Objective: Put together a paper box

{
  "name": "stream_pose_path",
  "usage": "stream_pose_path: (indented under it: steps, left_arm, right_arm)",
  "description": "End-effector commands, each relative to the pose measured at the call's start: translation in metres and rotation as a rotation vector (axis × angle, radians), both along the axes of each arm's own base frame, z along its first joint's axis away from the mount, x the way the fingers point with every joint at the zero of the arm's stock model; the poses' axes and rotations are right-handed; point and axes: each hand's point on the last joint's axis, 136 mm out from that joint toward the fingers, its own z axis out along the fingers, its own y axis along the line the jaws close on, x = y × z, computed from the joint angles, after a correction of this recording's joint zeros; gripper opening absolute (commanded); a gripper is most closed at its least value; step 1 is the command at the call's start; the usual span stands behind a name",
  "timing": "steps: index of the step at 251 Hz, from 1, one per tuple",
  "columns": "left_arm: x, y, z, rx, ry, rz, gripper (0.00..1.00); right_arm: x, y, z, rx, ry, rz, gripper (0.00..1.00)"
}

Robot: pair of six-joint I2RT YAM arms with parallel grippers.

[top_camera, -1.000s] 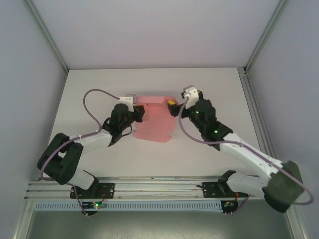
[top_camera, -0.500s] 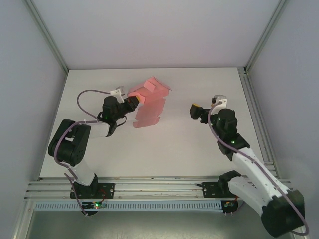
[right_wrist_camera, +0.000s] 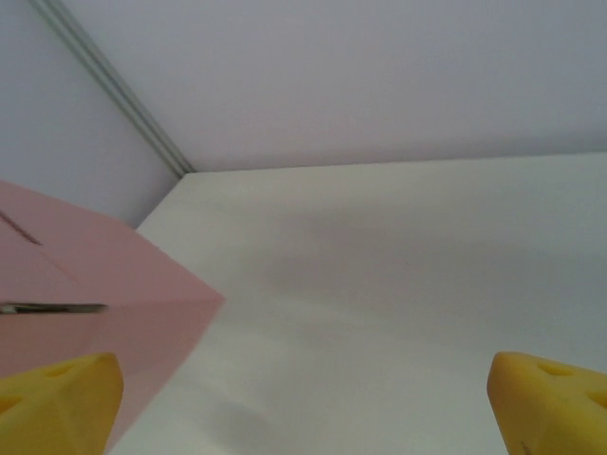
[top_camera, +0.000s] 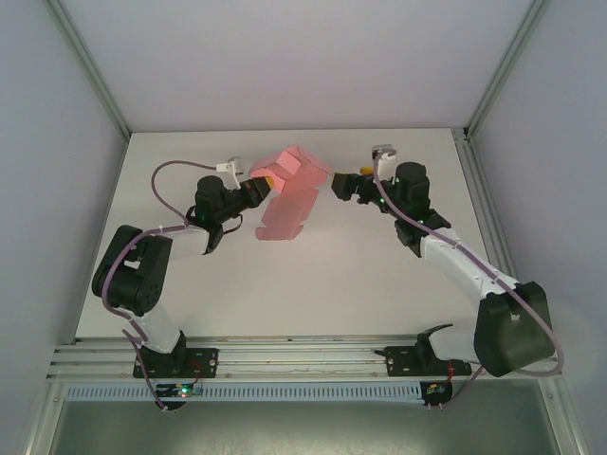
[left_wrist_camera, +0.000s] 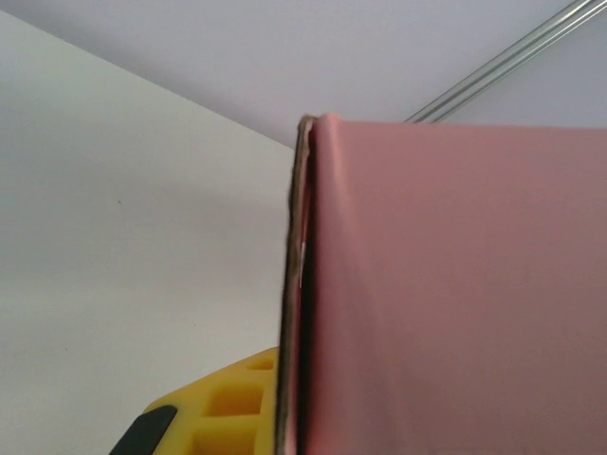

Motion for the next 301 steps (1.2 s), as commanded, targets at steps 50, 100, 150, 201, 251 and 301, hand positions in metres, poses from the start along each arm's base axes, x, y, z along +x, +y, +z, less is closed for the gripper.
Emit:
stream_pose_path:
  steps: [50,100,150,201,251,301]
  left_arm:
    - [0.003,-0.007,0.004,0.011,-0.017,-0.046,0.00]
    - [0.007,-0.005,-0.002,0.002,0.015,-0.021,0.00]
    - [0.010,0.001,-0.004,-0.001,0.038,0.016,0.00]
    - [0.016,0.008,-0.004,-0.047,0.113,0.053,0.00]
    - [0.014,0.004,0.002,-0.053,0.099,0.030,0.00]
    - [0.012,0.001,-0.002,-0.043,0.109,0.002,0.00]
  right_arm:
    - [0.002,0.027,0.012,0.028,-0.063,0.094,0.98]
    - [0.002,0.032,0.014,0.157,-0.047,0.104,0.98]
    - [-0.001,0.008,-0.001,0.088,-0.028,-0.019,0.98]
    - [-0.011,-0.005,-0.010,0.097,-0.028,-0.055,0.98]
    - [-0.015,0.005,0.002,0.104,-0.086,0.012,0.98]
    - [-0.005,0.017,0.010,0.010,-0.144,0.044,0.98]
